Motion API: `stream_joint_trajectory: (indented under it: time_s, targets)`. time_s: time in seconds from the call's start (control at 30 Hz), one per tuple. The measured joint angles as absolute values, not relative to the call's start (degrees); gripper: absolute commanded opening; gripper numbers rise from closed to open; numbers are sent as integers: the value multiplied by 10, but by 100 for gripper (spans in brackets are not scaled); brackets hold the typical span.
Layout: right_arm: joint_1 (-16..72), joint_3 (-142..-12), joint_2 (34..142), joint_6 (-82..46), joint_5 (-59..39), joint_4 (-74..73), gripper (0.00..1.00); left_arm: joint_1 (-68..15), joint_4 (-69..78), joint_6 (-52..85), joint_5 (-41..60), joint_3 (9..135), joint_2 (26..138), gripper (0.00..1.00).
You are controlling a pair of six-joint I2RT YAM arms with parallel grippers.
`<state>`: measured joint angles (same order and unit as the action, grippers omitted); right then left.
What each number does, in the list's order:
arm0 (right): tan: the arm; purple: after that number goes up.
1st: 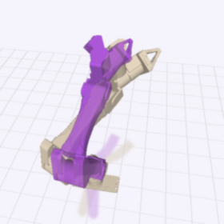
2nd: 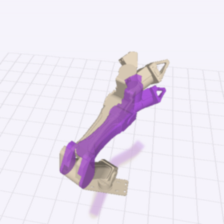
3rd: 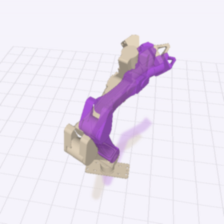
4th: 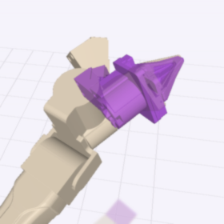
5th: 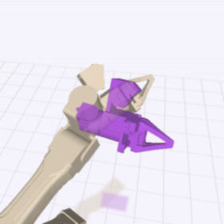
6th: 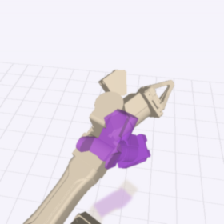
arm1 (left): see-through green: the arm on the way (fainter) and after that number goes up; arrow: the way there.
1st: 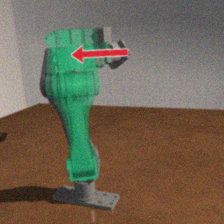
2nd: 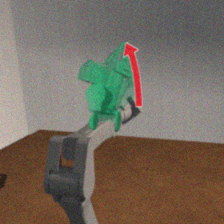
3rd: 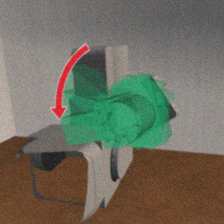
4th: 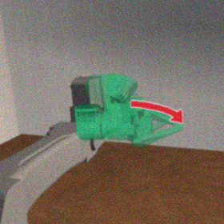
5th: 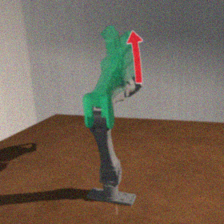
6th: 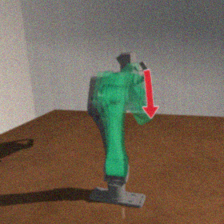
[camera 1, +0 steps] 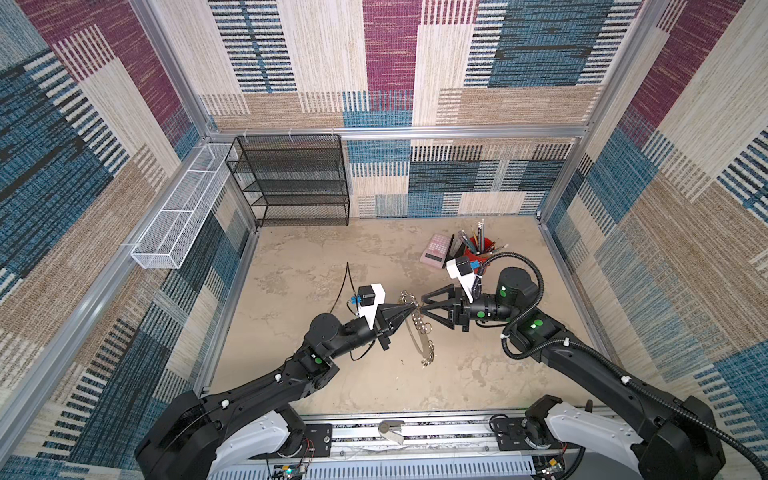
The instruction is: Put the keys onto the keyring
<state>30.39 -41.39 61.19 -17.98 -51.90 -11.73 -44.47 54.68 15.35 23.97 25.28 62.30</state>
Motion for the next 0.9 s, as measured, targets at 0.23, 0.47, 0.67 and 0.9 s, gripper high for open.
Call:
stream_joint_trajectory:
  time_s: [0.23,0.47,0.67,0.9]
  targets:
    - [301,-420,625,-182,-538,-133,29,-435,583,168,275,253,644,0]
    - [298,-422,630,-183,-549,-143,19,-421,610,183,292,253,664,0]
    - [298,-421,637,-187,-561,-146,17,-418,615,193,304,254,676,0]
    - [297,-421,649,-192,-579,-165,9,-413,629,196,316,254,682,0]
